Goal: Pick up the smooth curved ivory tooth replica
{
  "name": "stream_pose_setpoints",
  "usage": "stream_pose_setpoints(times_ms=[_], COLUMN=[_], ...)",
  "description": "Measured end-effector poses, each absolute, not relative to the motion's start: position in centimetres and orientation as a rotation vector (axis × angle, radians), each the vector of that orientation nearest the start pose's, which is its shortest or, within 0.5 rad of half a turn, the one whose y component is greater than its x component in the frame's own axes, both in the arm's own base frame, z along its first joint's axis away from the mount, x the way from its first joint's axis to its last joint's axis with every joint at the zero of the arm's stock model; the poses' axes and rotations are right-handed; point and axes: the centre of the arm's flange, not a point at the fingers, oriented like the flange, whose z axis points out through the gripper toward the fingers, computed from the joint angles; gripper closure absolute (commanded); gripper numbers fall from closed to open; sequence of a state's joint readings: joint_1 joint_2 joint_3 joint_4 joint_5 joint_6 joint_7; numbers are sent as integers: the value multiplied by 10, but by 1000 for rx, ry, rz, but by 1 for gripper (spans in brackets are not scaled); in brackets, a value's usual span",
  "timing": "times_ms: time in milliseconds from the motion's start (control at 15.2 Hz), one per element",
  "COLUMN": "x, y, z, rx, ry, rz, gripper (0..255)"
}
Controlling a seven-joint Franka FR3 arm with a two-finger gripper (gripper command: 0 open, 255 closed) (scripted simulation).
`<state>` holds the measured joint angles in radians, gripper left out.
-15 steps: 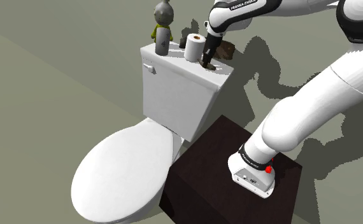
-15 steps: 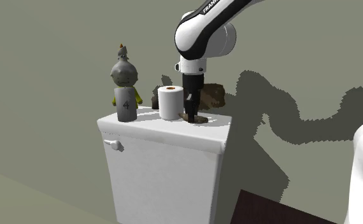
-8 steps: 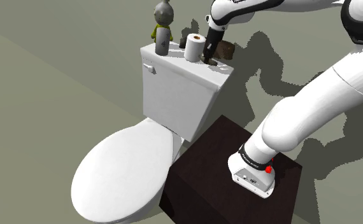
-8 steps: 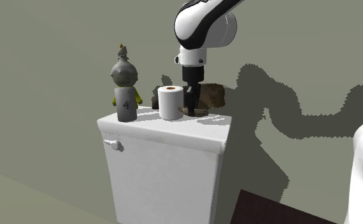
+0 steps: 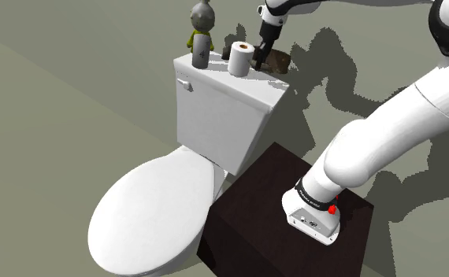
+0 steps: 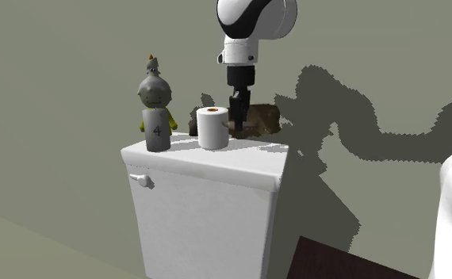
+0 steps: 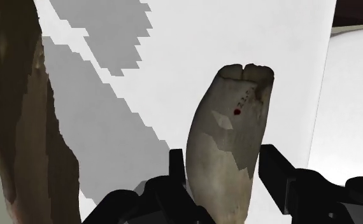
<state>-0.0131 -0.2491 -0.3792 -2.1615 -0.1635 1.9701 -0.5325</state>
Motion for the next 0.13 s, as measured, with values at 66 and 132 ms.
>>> stream_pose_setpoints(times_ms=[66, 132], x=[444, 444], y=[-206, -206], z=[503, 506], rx=[-3197, -3197], ry=[-336, -336], rz=[-19, -19], gripper=[255, 255])
